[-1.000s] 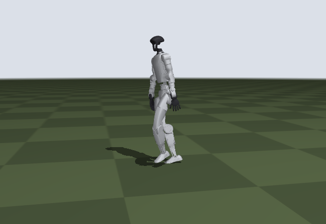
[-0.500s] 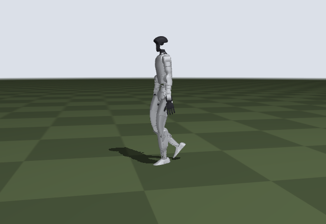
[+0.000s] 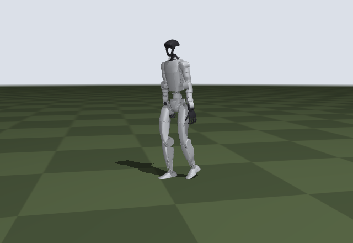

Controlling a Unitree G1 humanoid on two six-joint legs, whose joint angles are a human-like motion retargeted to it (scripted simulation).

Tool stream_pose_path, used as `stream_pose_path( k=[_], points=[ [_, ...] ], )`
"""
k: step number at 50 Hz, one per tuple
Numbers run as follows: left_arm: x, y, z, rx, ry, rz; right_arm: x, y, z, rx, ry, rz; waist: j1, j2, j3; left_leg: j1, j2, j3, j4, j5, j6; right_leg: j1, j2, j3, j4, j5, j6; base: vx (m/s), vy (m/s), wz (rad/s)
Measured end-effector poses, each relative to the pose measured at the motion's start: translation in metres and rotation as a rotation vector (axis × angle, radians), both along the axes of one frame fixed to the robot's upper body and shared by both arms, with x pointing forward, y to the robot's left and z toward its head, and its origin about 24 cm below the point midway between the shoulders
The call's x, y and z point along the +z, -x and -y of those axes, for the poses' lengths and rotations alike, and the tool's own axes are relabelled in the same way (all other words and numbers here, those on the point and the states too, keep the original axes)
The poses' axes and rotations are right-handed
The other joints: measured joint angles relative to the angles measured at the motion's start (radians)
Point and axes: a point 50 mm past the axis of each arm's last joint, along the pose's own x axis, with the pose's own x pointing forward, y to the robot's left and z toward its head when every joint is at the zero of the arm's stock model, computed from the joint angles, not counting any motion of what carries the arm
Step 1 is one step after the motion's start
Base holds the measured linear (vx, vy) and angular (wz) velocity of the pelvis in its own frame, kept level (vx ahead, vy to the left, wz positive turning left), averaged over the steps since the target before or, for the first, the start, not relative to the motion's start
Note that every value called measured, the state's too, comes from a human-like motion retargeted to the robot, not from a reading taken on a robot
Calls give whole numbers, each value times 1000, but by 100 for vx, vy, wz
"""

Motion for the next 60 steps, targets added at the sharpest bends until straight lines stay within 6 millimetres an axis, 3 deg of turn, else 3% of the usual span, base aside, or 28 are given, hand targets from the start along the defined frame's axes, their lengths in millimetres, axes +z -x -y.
stream_pose_path(
  k=[5, 8, 10, 12, 14, 18, 20, 23, 25, 28, 30, 33, 34, 37, 39, 44, 47, 50, 53, 55, 57, 60],
  points=[
    [-6, 33, 33, 138, 128, 5, 1, -44, 9, 54, 89, 168, -8, -27, -22, -174, 0, 134, 224, 152, 0, 49, -91, -94, -71, -29, 25, 7, 17, 190],
    [-7, 64, 40, 220, 171, -112, 5, -83, 9, 183, 92, 290, 53, -23, -9, -215, 139, 300, 363, -27, 0, 96, -39, -146, -91, -78, -7, 8, -21, 106],
    [-5, 84, 44, 230, 203, -212, 9, -106, 9, 246, 105, 353, 74, -8, 0, -234, 182, 388, 381, -95, 0, 125, -22, -174, -110, -91, -4, 4, 6, 151],
    [-2, 101, 44, 197, 224, -311, 14, -126, 7, 274, 100, 391, 50, 5, -18, -285, 106, 407, 278, -72, -7, 130, -45, -260, -133, -86, 26, -4, 35, 240],
    [2, 117, 37, 175, 206, -400, 18, -141, 0, 267, 62, 432, 33, 19, -35, -300, 48, 424, 126, -32, -58, 139, -43, -324, -147, -94, 46, 0, 21, 229],
    [9, 131, 14, 167, 127, -474, 24, -164, -16, 207, -46, 547, 41, 59, -36, -231, 25, 548, -167, 48, -137, 205, 20, -445, -180, -127, 74, 7, 7, 178],
    [10, 130, 7, 200, 94, -466, 26, -170, -19, 190, -82, 598, 50, 67, -33, -195, -10, 576, -264, 126, -77, 254, 41, -512, -203, -136, 101, 18, 15, 157],
    [10, 127, 7, 311, 85, -425, 23, -164, -25, 232, -109, 590, 69, 52, -46, -218, -62, 429, -245, 114, -48, 307, 40, -572, -217, -121, 145, 20, 8, 99],
    [8, 117, 6, 386, 79, -395, 20, -157, -29, 270, -105, 552, 79, 35, -48, -225, -61, 411, -210, 95, -39, 327, 17, -609, -193, -104, 183, 16, 10, 88],
    [4, 93, 7, 399, 81, -325, 17, -147, -17, 297, -63, 508, 131, 41, -57, -212, -81, 368, -221, 84, -12, 342, -20, -677, -112, -38, 253, 13, 8, 102],
    [1, 76, 10, 376, 96, -273, 16, -142, -7, 331, -19, 493, 146, 61, -59, -206, -72, 315, -221, 84, -9, 343, -35, -675, -29, 41, 270, 19, 9, 107],
    [-3, 58, 18, 319, 118, -212, 12, -123, 3, 377, 59, 467, 101, 121, -58, -174, -14, 223, -208, 79, -15, 309, -36, -612, 171, 135, 173, 27, 7, 142],
    [-4, 49, 20, 286, 120, -186, 10, -116, 7, 369, 76, 452, 88, 138, -53, -165, -1, 193, -206, 79, -16, 284, -40, -579, 246, 131, 167, 19, 6, 160],
    [-5, 20, 22, 167, 95, -94, 7, -92, 19, 294, 89, 367, 66, 153, -38, -135, -4, 109, -221, 92, -13, 165, -49, -410, 437, 80, 245, 12, 2, 164],
    [-4, -1, 21, 80, 46, -1, 5, -71, 23, 229, 73, 282, 49, 140, -34, -112, -28, 46, -247, 111, -10, 68, -26, -280, 508, 53, 265, 14, -3, 185],
    [6, -47, 17, -76, -95, 260, 6, -30, 33, 17, -9, 51, 4, 117, -37, -89, -70, -78, -252, 132, -12, -41, -46, -233, 448, 48, 188, 18, -1, 181],
    [11, -66, 17, -132, -98, 330, 8, -12, 39, -201, -5, 22, 1, 85, -40, -72, -117, -134, -252, 146, -10, -98, -10, -80, 334, -7, 168, 19, -5, 157],
    [11, -72, 20, -164, -62, 301, 7, -5, 41, -293, 39, 92, 11, 58, -36, -37, -147, -185, -258, 152, -15, -130, 63, 159, 233, -53, 154, 21, -8, 156],
    [9, -65, 20, -142, -16, 228, 7, 0, 39, -248, 99, 73, -18, 49, -34, -12, -166, -261, -251, 153, -15, -129, 108, 268, 159, -51, 136, 23, -8, 167],
    [6, -55, 19, -109, 18, 172, 7, 0, 36, -193, 108, 46, -41, 49, -35, 3, -166, -294, -247, 148, -13, -124, 119, 260, 152, -4, 87, 32, -11, 150],
    [4, -43, 18, -84, 39, 111, 6, -3, 32, -137, 94, 30, -48, 53, -38, 9, -152, -298, -234, 133, -11, -111, 93, 163, 170, -39, 41, 25, -8, 129],
    [0, -23, 16, -67, 39, 18, 4, -8, 25, -82, 66, 42, -16, 38, -51, 2, -158, -271, -192, 121, 0, -66, 51, 97, 142, -72, 28, 28, -13, 95]
  ],
)
